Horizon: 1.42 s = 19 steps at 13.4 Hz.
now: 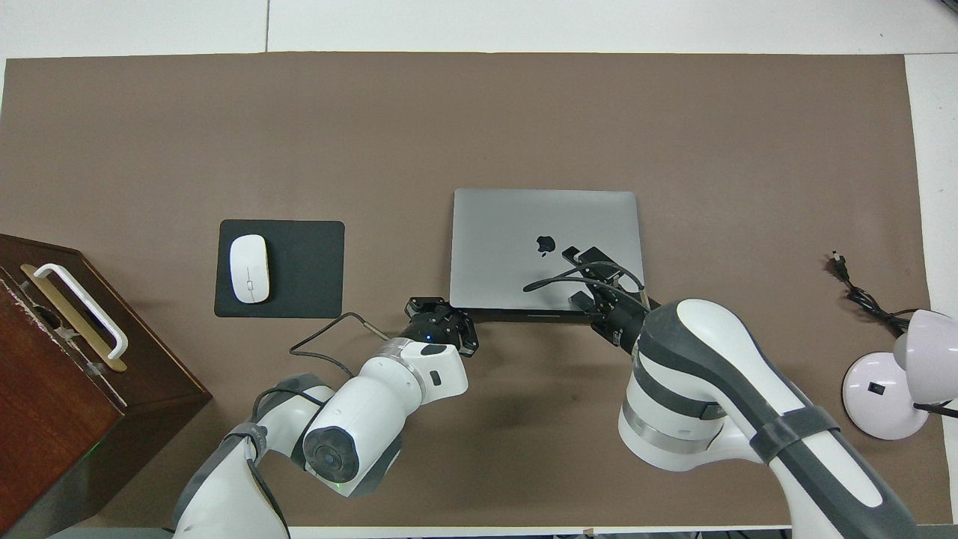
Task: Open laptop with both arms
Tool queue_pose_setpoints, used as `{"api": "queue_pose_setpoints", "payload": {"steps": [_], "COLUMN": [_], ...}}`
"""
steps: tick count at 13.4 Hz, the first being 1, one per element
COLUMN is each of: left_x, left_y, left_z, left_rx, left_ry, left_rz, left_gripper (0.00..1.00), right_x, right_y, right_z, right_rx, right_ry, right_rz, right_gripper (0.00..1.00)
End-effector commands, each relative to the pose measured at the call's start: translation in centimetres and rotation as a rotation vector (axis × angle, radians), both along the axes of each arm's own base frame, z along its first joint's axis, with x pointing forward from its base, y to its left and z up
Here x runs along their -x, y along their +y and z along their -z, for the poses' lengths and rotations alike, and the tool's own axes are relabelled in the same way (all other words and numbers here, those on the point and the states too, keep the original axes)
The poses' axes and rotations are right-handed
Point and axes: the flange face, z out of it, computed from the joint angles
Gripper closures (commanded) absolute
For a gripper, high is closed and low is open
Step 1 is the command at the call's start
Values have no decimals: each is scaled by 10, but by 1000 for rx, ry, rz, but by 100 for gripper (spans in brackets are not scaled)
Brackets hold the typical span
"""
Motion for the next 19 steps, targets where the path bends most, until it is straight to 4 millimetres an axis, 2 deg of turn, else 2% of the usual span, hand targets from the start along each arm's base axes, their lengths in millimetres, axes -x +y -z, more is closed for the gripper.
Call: {"api": "queue_pose_setpoints", "payload": {"steps": [1, 3, 5, 7, 10, 13, 16, 19], "left_x": [-8, -8, -8, -7, -7, -8, -8, -8], "left_y": [3, 3, 3, 3, 3, 4, 4, 4], "left_z": [11, 11, 11, 17, 17, 17, 17, 17], "left_rx": [-19, -21, -22, -29, -29, -29, -29, -29], "left_ry": [-13, -12, -12, -5, -5, -5, -5, -5], "left_rz": [6, 6, 7, 10, 10, 7, 7, 7], "left_gripper": [100, 100, 100, 100, 100, 100, 100, 100], "right_x": [2, 12, 18, 29, 37, 37, 25, 15], "right_y": [5, 15, 16, 31, 36, 37, 32, 37], "right_z": [-1, -1, -1, -1, 1, 2, 8, 15], "right_rx": [28, 31, 38, 36, 49, 47, 39, 38], "right_ry": [-3, 15, 26, 42, 56, 57, 56, 55], "right_rz": [19, 35, 49, 45, 53, 51, 49, 36], "right_gripper": [0, 0, 0, 0, 0, 0, 0, 0]}}
